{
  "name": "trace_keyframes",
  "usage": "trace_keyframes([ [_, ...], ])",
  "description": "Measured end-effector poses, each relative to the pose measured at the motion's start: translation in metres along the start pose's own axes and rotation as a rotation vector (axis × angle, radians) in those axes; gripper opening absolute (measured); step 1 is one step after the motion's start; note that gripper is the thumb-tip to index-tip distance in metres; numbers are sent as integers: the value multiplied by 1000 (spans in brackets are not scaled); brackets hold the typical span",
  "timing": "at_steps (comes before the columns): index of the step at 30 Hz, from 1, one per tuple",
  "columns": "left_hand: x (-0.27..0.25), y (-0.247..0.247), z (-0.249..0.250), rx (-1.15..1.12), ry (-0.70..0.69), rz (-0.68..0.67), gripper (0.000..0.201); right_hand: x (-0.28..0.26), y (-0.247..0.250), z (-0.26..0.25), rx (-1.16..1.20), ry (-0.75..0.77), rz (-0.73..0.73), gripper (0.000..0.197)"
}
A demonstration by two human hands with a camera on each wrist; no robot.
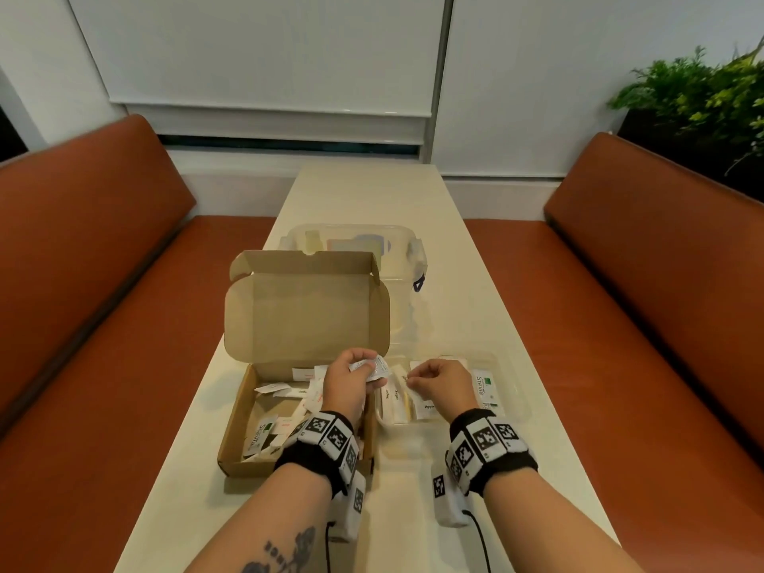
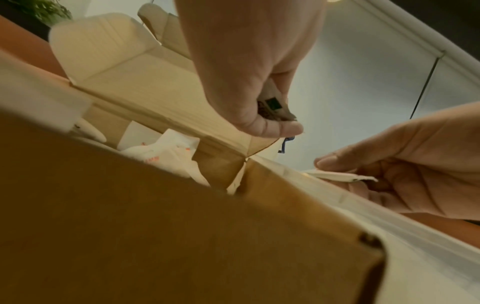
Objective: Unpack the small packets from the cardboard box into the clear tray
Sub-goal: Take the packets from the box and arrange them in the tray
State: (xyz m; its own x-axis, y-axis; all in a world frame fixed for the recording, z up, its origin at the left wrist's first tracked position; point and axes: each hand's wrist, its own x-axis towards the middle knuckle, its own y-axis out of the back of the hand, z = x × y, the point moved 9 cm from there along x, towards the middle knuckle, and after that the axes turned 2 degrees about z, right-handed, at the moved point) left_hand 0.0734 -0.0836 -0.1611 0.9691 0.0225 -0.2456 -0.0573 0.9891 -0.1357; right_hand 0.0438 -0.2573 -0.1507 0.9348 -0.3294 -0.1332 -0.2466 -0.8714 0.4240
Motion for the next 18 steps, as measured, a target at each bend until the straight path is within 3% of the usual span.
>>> trace_keyframes([
  [11,3,13,2,-41,1,37,22,-4,-47,-1,-316,15,-93,14],
  [15,3,10,4,35,-7,-14,24,-3,-54,-5,-452,66,-122,9],
  [18,1,5,7,98,-38,-57,24,-3,-53,-9,-429,75,-133,5],
])
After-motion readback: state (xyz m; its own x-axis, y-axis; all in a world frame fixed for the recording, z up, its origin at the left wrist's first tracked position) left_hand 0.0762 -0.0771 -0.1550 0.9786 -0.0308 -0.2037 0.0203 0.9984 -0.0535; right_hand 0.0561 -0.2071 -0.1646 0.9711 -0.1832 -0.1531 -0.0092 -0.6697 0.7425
